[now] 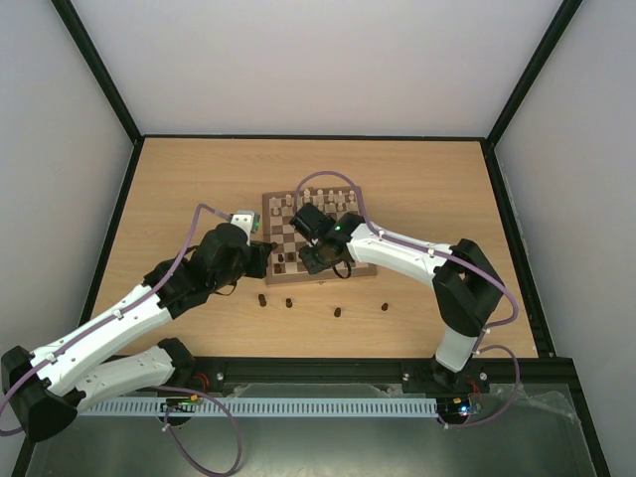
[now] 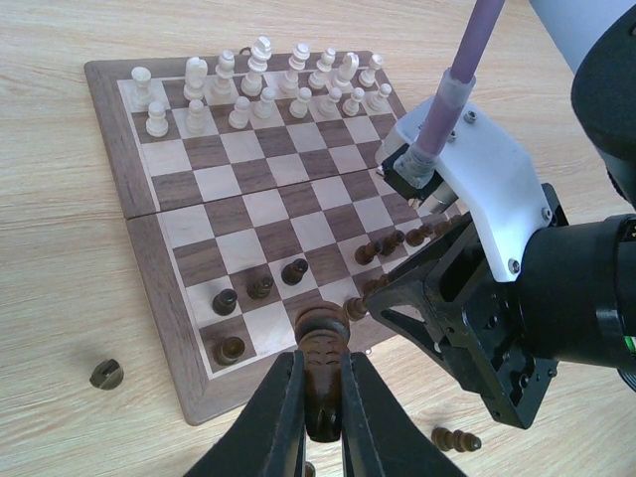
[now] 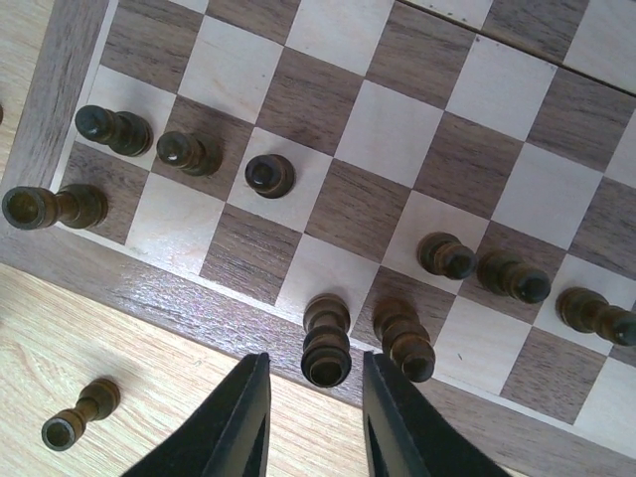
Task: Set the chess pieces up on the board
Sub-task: Place the chess piece on the chessboard.
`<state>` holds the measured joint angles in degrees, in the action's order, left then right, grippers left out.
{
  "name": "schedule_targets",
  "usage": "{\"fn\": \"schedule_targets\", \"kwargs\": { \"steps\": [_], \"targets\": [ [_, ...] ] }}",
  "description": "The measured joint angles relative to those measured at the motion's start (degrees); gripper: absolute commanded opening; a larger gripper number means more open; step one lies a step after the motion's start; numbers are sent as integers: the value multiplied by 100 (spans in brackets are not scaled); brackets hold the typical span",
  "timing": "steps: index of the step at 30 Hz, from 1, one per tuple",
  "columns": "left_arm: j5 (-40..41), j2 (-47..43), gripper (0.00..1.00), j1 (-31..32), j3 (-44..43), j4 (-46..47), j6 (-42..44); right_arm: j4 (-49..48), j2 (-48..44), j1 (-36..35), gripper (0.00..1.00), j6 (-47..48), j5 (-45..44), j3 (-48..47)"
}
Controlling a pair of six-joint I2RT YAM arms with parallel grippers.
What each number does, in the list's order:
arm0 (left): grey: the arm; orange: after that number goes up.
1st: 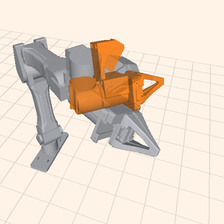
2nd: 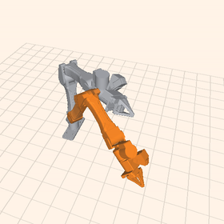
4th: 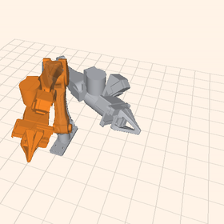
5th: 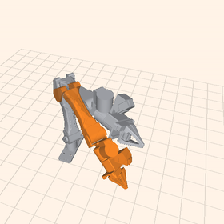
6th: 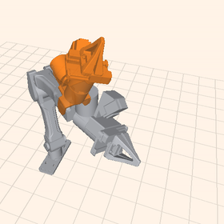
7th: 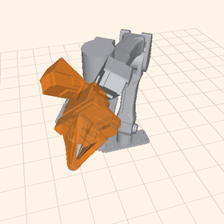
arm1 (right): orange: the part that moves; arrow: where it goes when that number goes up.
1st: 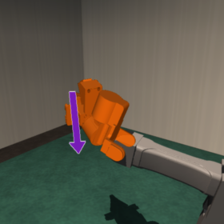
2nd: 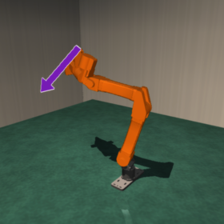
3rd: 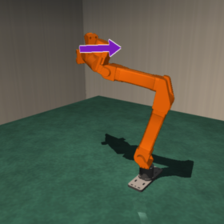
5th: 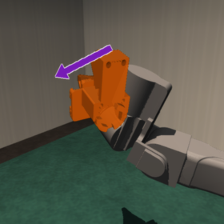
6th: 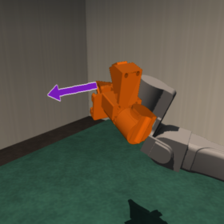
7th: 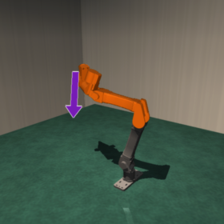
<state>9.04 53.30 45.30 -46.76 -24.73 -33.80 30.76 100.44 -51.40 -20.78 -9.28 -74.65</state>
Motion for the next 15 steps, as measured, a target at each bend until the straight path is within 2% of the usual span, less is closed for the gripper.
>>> {"fn": "schedule_targets", "kwargs": {
  "steps": [1, 8, 15],
  "targets": [
    [-2, 0, 4, 0, 0, 0, 2, 2, -2, 0, 38, -4, -2, -2],
    [-7, 2, 4, 0, 0, -26, 0, 2, -225, 7, 53, 0, -125, -9],
    [-160, 205, 4, 0, -57, -177, 13, -44, -1113, 168, 60, -20, -173, 225]
  ]
}}
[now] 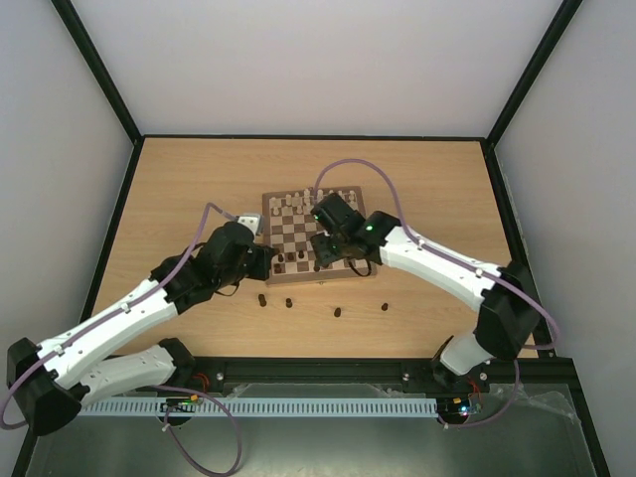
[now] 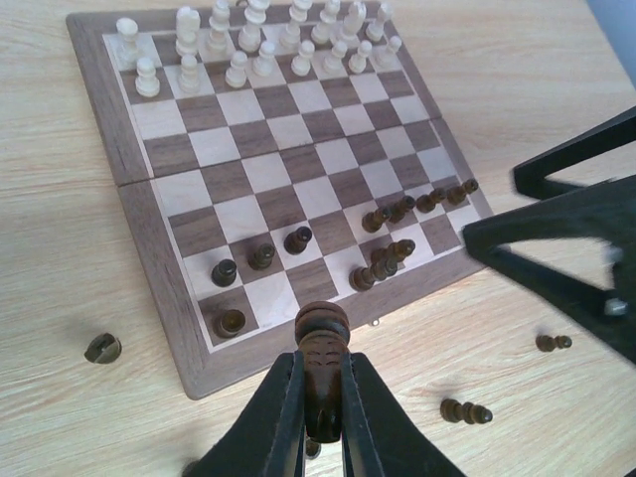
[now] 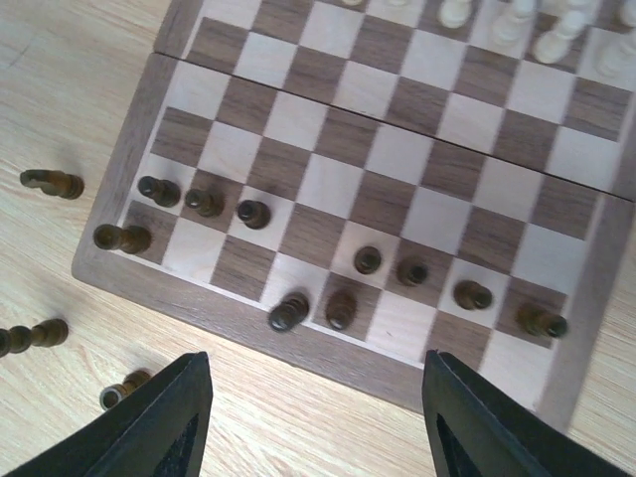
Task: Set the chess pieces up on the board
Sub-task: Place the chess piece on the chessboard.
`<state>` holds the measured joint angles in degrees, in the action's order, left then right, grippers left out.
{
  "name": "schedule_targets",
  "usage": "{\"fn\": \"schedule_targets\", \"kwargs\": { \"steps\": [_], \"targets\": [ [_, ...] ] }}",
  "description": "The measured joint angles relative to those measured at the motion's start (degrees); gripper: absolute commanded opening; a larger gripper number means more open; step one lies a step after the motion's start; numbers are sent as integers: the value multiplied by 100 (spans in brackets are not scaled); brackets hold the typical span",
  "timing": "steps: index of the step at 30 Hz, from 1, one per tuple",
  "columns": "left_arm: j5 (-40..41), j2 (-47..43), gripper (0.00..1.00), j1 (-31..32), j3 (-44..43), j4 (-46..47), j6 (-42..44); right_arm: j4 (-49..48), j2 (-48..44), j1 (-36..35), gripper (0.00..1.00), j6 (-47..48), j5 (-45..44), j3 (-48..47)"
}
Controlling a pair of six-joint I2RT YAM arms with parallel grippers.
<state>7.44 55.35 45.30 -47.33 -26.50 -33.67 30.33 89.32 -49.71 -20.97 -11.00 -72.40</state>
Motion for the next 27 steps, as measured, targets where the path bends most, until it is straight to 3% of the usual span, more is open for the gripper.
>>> {"fn": "schedule_targets", "kwargs": {
  "steps": [13, 27],
  "targets": [
    [-393, 1342, 4, 0, -791, -804, 179, -254, -1276, 398, 67, -151, 98, 1121],
    [-227, 3246, 3, 81, -2096, -1784, 350, -592, -1499, 433, 71, -175, 592, 1403]
  ]
}}
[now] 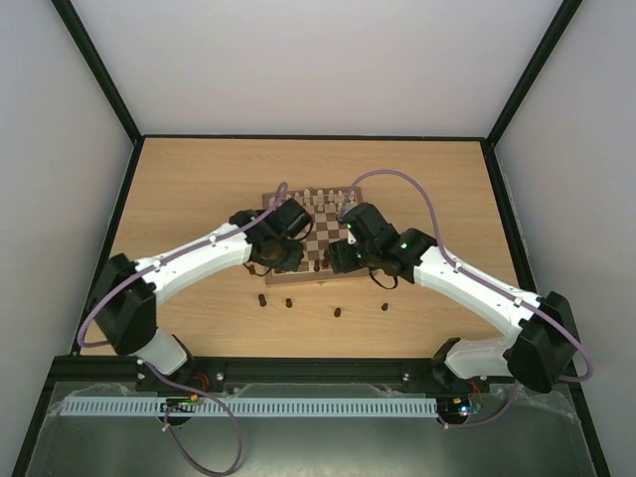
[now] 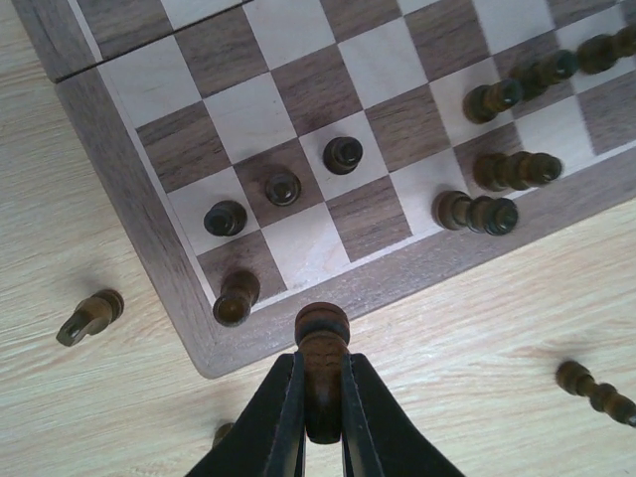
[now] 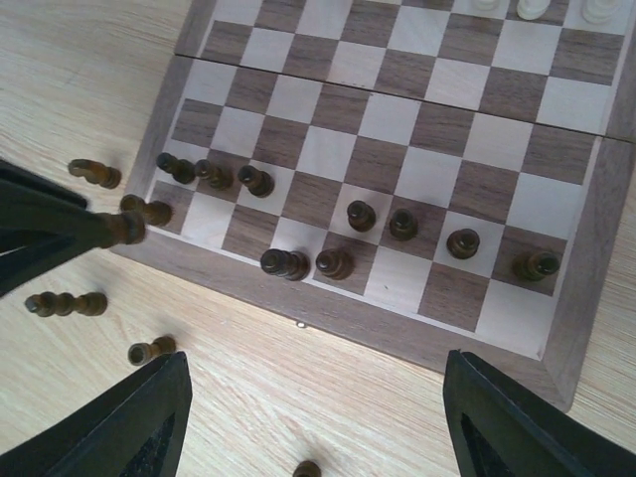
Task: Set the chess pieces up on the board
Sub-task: Place the chess piece on the chessboard.
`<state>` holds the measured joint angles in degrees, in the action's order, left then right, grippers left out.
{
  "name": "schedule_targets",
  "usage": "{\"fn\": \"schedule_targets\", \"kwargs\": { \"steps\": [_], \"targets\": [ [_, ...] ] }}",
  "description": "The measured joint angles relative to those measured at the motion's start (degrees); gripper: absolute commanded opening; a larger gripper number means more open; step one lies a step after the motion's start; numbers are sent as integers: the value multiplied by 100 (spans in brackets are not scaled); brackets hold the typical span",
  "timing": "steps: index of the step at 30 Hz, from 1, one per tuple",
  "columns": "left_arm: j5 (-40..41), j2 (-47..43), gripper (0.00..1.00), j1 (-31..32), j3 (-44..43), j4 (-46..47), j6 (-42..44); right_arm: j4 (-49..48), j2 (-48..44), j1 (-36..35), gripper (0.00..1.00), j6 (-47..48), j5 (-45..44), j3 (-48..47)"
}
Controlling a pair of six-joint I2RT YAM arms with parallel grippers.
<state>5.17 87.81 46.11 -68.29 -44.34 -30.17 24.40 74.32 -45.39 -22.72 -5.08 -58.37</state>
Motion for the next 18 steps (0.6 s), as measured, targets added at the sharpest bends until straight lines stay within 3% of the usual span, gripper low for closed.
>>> {"fn": "schedule_targets", "kwargs": {
  "steps": [18],
  "targets": [
    [192, 1615, 3, 59, -1156, -734, 363, -164, -131, 7, 74, 2, 422, 101]
  ]
}}
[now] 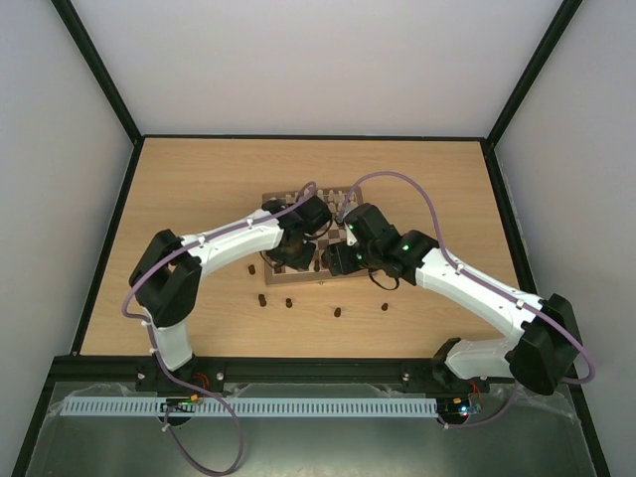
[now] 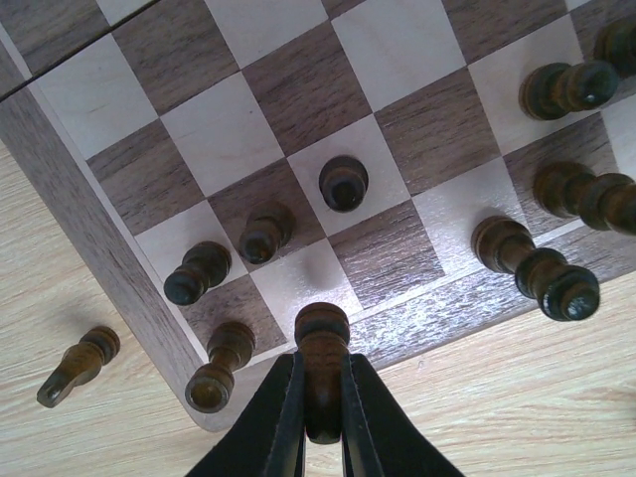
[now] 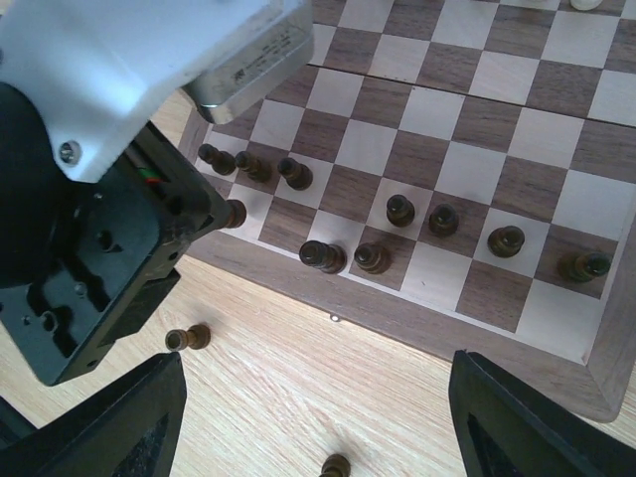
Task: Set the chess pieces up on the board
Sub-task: Place the chess piece on the chessboard.
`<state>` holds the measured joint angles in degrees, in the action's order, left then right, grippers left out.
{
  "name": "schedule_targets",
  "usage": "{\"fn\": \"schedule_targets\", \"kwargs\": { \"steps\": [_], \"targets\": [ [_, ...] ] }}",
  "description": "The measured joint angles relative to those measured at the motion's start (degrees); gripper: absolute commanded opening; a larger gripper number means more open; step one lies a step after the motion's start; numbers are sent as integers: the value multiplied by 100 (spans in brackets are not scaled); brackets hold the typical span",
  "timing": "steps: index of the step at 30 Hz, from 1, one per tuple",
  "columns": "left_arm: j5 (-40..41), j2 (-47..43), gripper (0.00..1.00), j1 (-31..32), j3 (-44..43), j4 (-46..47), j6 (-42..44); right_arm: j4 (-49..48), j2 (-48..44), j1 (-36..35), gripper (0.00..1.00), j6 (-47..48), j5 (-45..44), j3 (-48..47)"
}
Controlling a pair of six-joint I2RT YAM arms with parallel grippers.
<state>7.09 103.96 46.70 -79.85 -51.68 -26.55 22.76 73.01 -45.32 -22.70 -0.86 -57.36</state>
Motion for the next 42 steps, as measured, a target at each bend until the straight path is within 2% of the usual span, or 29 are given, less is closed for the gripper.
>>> {"fn": "schedule_targets", "kwargs": {
  "steps": [24, 36, 42],
  "targets": [
    [-39, 160, 7, -179, 138, 105, 221, -72, 0, 2, 76, 0, 195, 7],
    [-133, 168, 14, -199, 151, 173, 302, -85, 0, 11, 76, 2, 219, 13],
    [-155, 173, 21, -199, 149, 201, 317, -87, 0, 11, 76, 2, 223, 17]
  ]
}}
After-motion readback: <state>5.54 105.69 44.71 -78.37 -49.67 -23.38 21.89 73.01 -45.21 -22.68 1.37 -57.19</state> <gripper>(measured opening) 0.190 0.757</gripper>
